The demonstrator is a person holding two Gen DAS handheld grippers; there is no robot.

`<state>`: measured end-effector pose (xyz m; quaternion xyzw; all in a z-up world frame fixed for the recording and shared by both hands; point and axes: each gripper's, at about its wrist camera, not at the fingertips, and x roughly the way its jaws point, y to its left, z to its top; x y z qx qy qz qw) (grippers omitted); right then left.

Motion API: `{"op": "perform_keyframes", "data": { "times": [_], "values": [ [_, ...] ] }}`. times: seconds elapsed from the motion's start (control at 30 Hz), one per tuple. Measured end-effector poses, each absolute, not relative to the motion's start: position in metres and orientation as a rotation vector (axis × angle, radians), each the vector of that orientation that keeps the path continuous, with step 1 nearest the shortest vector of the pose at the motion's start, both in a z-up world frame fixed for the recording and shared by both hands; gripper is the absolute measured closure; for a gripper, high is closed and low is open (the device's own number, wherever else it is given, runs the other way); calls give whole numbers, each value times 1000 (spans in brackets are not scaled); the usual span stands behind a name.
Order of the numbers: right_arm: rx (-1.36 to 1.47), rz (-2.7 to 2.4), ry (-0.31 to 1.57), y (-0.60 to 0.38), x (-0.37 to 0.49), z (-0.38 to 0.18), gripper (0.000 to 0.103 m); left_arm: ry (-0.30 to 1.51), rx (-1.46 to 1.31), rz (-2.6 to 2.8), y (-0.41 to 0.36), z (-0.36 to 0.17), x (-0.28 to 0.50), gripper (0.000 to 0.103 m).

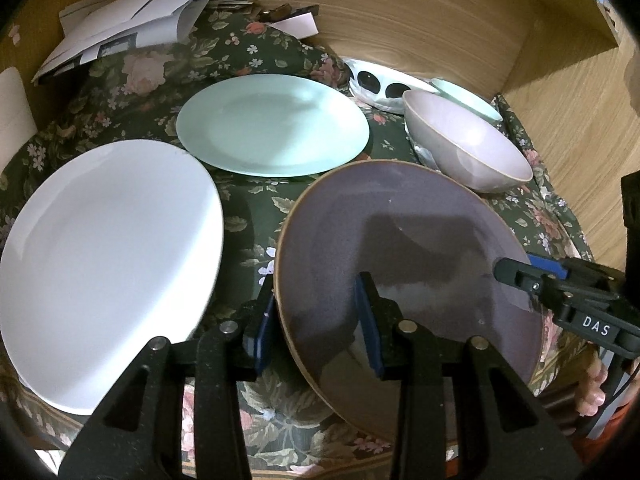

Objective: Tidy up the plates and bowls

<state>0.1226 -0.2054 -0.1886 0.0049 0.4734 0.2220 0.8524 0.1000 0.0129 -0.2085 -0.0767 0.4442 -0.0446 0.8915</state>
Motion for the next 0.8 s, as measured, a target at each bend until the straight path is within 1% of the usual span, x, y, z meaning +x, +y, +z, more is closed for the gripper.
{"op": "perform_keyframes", "data": {
  "times": [0.07,0.17,0.23,0.3,0.37,0.43,0.5,0.6,0.67,0.73,0.8],
  "values": [
    [0,461,990,-205,122,-187,70,910,-141,-86,13,-207,99,66],
    [-3,449,972,-206,122,-182,63,903,-143,-79,15,-205,97,60],
    [0,443,949,-208,120,-175,52,888,-142,-69,18,-201,96,51],
    [5,442,923,-209,118,-168,44,872,-137,-62,18,-197,94,50],
    [2,446,888,-208,115,-158,42,854,-129,-57,19,-191,91,48],
    [-3,455,865,-205,113,-151,40,828,-130,-54,22,-183,86,41],
    [-6,470,840,-201,112,-142,36,806,-130,-50,24,-176,83,39],
    [-9,490,810,-192,109,-133,33,762,-127,-36,32,-161,75,30],
    [-14,511,793,-182,109,-128,32,739,-124,-27,37,-154,72,29],
    [-18,534,783,-171,111,-124,28,722,-121,-8,45,-148,68,28],
    [-23,558,773,-162,112,-121,27,707,-122,14,53,-142,63,27]
  ]
}}
